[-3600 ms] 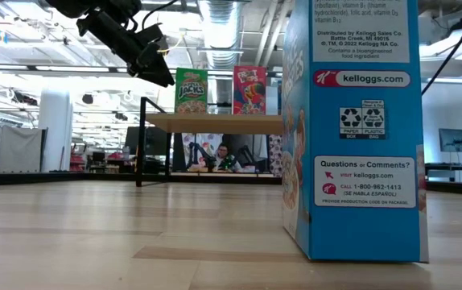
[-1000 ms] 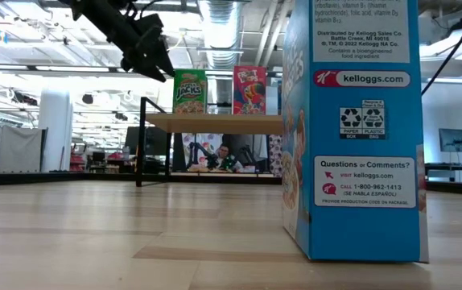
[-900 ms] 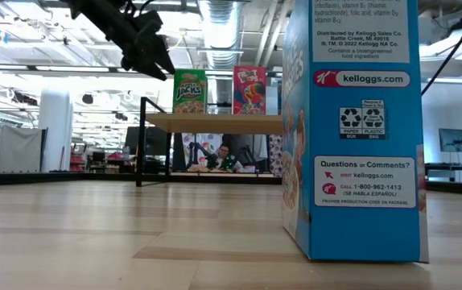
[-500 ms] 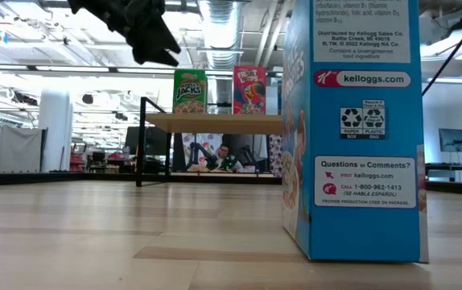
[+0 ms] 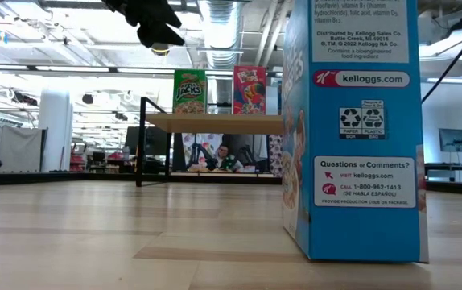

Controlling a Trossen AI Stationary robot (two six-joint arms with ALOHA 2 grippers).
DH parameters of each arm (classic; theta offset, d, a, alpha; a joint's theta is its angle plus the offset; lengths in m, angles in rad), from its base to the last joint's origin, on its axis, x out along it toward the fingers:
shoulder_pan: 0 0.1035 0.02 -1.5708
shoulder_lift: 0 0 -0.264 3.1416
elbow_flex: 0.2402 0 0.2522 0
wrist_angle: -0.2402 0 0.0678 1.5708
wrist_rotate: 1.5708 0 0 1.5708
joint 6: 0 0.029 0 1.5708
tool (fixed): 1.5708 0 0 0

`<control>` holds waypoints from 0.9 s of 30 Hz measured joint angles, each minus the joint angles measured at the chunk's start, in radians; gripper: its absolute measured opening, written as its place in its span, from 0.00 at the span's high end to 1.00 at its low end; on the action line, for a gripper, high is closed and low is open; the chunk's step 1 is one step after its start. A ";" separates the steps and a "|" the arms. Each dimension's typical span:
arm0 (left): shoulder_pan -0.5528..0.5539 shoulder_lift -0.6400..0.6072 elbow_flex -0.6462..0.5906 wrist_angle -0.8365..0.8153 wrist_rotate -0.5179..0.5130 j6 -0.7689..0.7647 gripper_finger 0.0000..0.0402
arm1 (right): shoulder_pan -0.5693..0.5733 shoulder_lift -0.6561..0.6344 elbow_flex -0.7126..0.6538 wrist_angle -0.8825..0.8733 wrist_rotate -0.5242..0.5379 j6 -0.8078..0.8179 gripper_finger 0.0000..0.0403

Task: Stack cereal on shelf
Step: Put the blue cereal box on the shelf aligned with the other blue cereal box

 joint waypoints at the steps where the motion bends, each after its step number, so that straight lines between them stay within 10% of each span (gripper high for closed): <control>1: -0.007 0.000 0.007 -0.012 -0.001 0.001 0.32 | 0.000 -0.001 -0.016 -0.001 0.000 0.032 0.38; 27: -0.158 0.000 0.059 -0.202 -0.158 0.067 0.32 | 0.130 0.010 -0.221 0.098 -0.132 0.777 0.38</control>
